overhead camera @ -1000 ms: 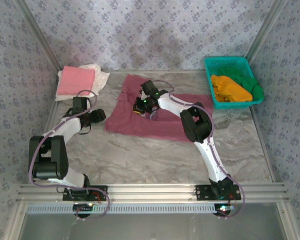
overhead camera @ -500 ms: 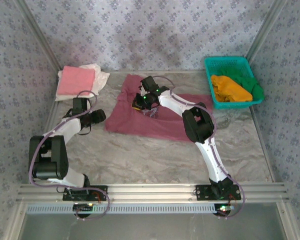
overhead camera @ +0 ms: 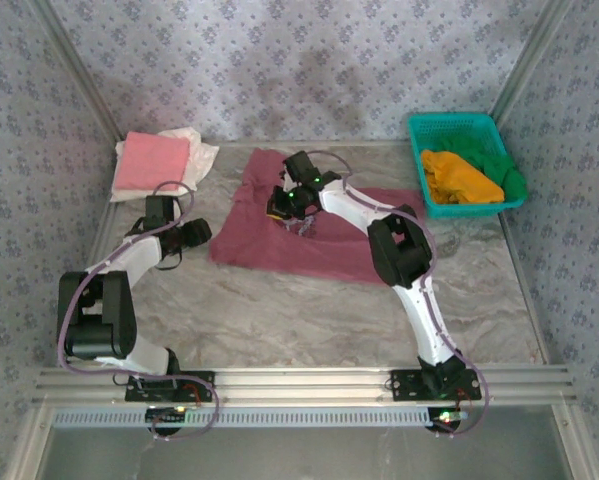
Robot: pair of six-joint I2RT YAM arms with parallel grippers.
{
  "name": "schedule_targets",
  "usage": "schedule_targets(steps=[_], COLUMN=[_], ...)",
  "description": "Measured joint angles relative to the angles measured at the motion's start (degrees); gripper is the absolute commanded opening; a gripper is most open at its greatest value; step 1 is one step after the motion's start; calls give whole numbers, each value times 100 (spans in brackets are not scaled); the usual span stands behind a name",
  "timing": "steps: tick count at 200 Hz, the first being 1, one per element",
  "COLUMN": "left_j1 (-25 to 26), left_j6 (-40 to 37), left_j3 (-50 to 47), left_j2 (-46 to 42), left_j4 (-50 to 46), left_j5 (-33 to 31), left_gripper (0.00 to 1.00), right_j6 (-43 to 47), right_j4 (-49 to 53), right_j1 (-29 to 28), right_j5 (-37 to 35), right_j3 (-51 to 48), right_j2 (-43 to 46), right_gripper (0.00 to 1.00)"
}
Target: Fold and stack the t-shirts
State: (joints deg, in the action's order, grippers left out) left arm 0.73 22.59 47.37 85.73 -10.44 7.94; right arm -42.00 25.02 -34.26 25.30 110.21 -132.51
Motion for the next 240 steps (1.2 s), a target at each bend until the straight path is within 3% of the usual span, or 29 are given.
schedule_targets(steps=[62,117,160,200,240], left_j1=[0,2,170,671,763], left_j6=[2,-4,-236,-625,-758], left_j3=[-9,140,1355,3091,3768], left_j2=[0,334,933,2135,3082], left_j4=[2,-37,-173,-413,-684], left_j5=[-24,175,433,584,647], left_gripper=[70,73,76,75,73], right_j6=[50,245,238,243,243], right_j4=[-315,-372,-544,-629,-756], right_j1=[7,42,66,168,188], right_j5=[-345,-389,-433,-444,-389], right_j3=[-1102,-1119,-1550,-1545,-1545], right_j2=[955,761,748,748,748], right_gripper=[0,0,0,0,0])
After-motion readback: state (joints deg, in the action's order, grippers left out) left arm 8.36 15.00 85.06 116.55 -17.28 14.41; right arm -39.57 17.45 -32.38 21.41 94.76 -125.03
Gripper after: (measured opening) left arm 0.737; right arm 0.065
